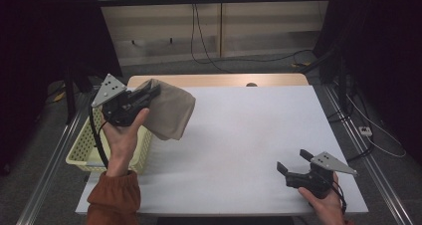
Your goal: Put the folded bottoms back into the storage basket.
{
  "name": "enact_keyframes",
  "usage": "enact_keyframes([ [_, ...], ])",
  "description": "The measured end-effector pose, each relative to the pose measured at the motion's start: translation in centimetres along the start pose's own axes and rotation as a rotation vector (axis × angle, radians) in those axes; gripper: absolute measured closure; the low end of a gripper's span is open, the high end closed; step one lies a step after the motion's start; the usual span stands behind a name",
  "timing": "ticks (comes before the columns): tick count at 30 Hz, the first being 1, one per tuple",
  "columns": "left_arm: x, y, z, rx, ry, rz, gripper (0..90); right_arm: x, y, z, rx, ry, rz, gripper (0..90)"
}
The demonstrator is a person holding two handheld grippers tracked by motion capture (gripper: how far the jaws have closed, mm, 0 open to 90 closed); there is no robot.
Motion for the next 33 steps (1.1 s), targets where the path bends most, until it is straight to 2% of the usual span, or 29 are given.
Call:
enact_keyframes([
  [9, -0.5, -0.2, 1.8, 0.016, 0.029, -0.016, 83.3, 0.0, 0.0, 0.0, 0.0, -0.001, -0.001, 3.1],
  [19, -1.8, -0.2, 3.9, 0.039, 0.056, -0.001, 83.4, -0.1, 0.0, 0.1, 0.004, 0.002, 0.001, 3.2],
  [28, -3.4, -0.6, 5.6, 0.047, 0.086, 0.027, 83.4, -0.1, 0.0, 0.1, 0.003, 0.004, 0.005, 3.3],
  [33, -4.1, -0.8, 6.4, 0.039, 0.091, 0.026, 83.3, -0.1, 0.0, 0.1, 0.003, 0.006, 0.002, 3.3],
])
Point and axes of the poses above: each handheld gripper's, and its own axes: z roughly backward along the jaws, y roughly out of its top, x roughly to its right, the point moved 4 cm from there along -z, roughly forward along the jaws, and after that the axes turned 14 degrees about -x, right-handed, at the moved point
